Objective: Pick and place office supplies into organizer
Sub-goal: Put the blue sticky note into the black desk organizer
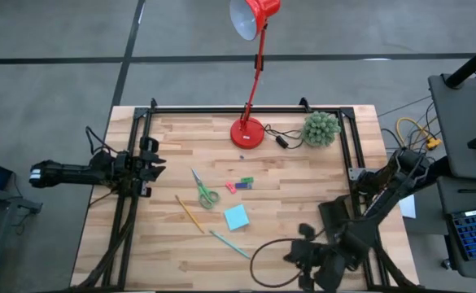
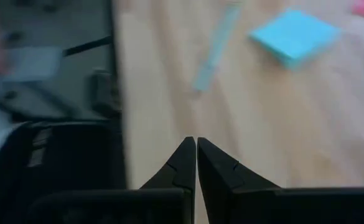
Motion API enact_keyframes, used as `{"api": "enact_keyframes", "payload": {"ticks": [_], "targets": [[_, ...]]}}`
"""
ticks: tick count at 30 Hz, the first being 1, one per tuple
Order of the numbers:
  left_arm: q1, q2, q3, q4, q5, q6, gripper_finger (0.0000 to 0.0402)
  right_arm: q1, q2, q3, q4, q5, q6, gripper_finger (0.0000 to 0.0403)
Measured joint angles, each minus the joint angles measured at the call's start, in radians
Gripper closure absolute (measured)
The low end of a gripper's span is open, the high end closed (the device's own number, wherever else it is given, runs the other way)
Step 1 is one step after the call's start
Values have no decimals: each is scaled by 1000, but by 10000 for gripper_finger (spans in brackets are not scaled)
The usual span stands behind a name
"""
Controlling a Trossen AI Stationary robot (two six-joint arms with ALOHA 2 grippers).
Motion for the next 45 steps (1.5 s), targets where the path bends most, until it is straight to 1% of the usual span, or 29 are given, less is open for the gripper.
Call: {"api": "enact_keyframes", "payload": {"ticks": [2,3,7,10,12,19,24,27,29,32,35,38,39,41,43,45], "targets": [[0,6,0,-6,22,0,336,-32,0,-6,105,-55,-106,394],[0,11,0,-8,33,0,336,-44,0,-11,163,-62,-163,394],[0,13,0,-6,41,1,336,-91,0,-47,420,-55,-463,394],[0,11,0,-7,41,1,336,-126,-1,-85,523,-61,-597,394],[0,11,0,-7,41,1,336,-152,-1,-111,530,-61,-620,394],[0,13,0,-7,40,1,336,-262,-1,-214,535,-61,-625,394],[0,14,0,-7,40,0,336,-325,-1,-246,539,-61,-663,389],[0,13,0,-7,40,0,336,-343,-1,-248,539,-76,-712,367],[0,15,0,-7,40,0,336,-350,-1,-248,539,-96,-754,345],[0,15,0,-6,40,0,336,-354,15,-249,541,-97,-802,307],[0,15,0,-7,40,0,336,-354,60,-239,535,-92,-873,270],[0,16,0,-7,40,0,336,-353,123,-212,537,-89,-960,242],[0,16,0,-7,40,0,336,-353,147,-199,537,-78,-990,235],[0,15,0,-7,40,0,336,-353,193,-176,529,-19,-1026,224],[0,16,0,-8,40,0,336,-353,232,-146,529,39,-1065,216],[0,15,0,-8,39,0,336,-353,263,-116,496,74,-1107,211]]}}
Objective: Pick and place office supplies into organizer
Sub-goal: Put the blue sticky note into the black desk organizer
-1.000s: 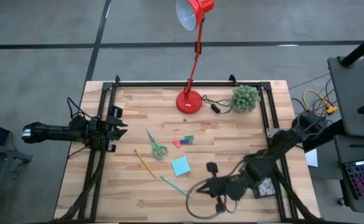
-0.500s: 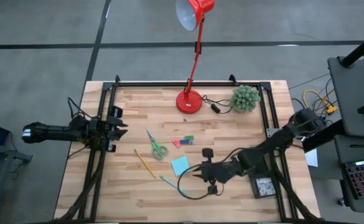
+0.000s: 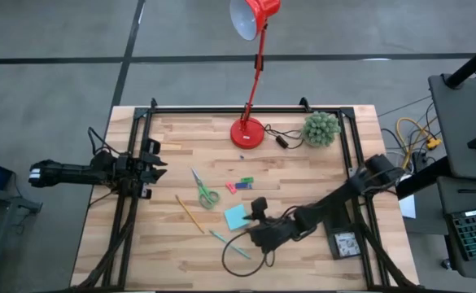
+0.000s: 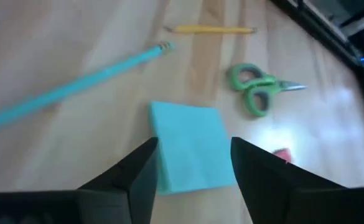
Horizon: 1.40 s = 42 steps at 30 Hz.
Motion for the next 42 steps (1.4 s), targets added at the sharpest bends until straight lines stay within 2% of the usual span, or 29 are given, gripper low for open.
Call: {"api": "enact_keyframes", "payload": {"ticks": [7,10,35,42], "targets": [[0,5,0,1,0,0,336,1,95,116,-243,6,6,209],[0,6,0,-1,0,0,336,0,114,142,-276,10,10,209],[0,5,0,1,0,1,336,-33,119,130,-278,39,-103,213],[0,5,0,1,0,1,336,-35,119,130,-271,-14,-107,214]]}}
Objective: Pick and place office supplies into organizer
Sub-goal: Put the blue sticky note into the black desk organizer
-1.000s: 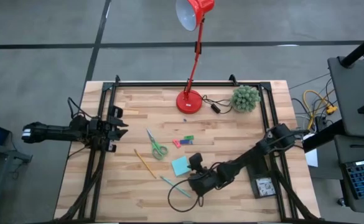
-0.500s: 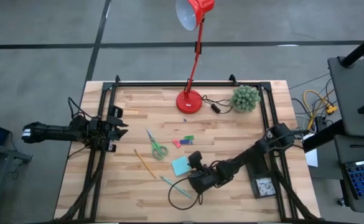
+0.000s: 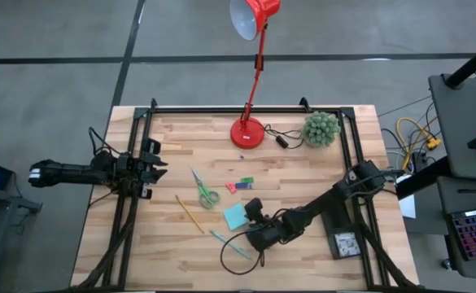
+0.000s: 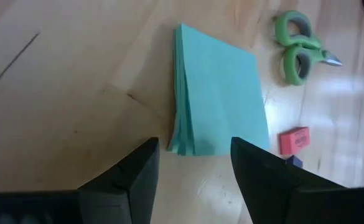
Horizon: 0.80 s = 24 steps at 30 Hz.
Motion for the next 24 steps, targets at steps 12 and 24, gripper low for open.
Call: {"api": "enact_keyframes", "payload": {"ticks": [12,24], "targets": [[0,0,0,0,0,0,336,-50,-1,-1,25,-76,-18,222],[0,0,0,0,0,0,336,-61,-1,-1,26,-79,20,285]]}}
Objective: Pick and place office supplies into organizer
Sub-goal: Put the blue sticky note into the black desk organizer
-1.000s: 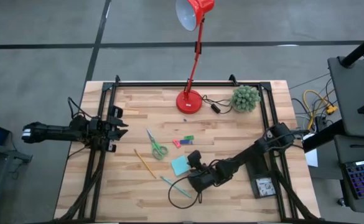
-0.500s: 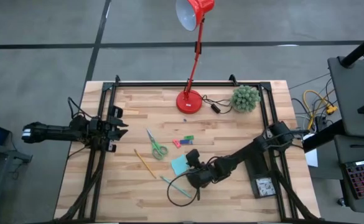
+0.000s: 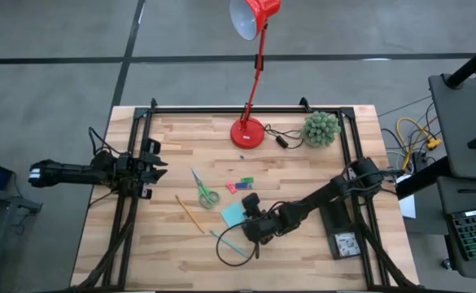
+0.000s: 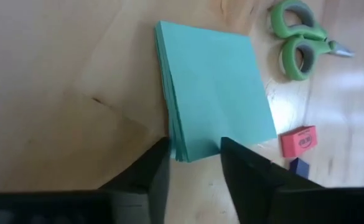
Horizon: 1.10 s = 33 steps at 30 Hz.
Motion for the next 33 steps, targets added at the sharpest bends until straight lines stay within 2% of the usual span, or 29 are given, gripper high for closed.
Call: {"api": "enact_keyframes", "payload": {"ticks": [5,6,22,33], "targets": [[0,0,0,0,0,0,336,-7,0,-9,-1,-74,74,376],[0,0,0,0,0,0,336,-7,-1,-11,0,-77,84,384],[0,0,0,0,0,0,336,-9,-11,6,-7,-71,124,395],[0,-1,0,0,0,0,336,-2,-114,34,-109,-40,201,395]]}}
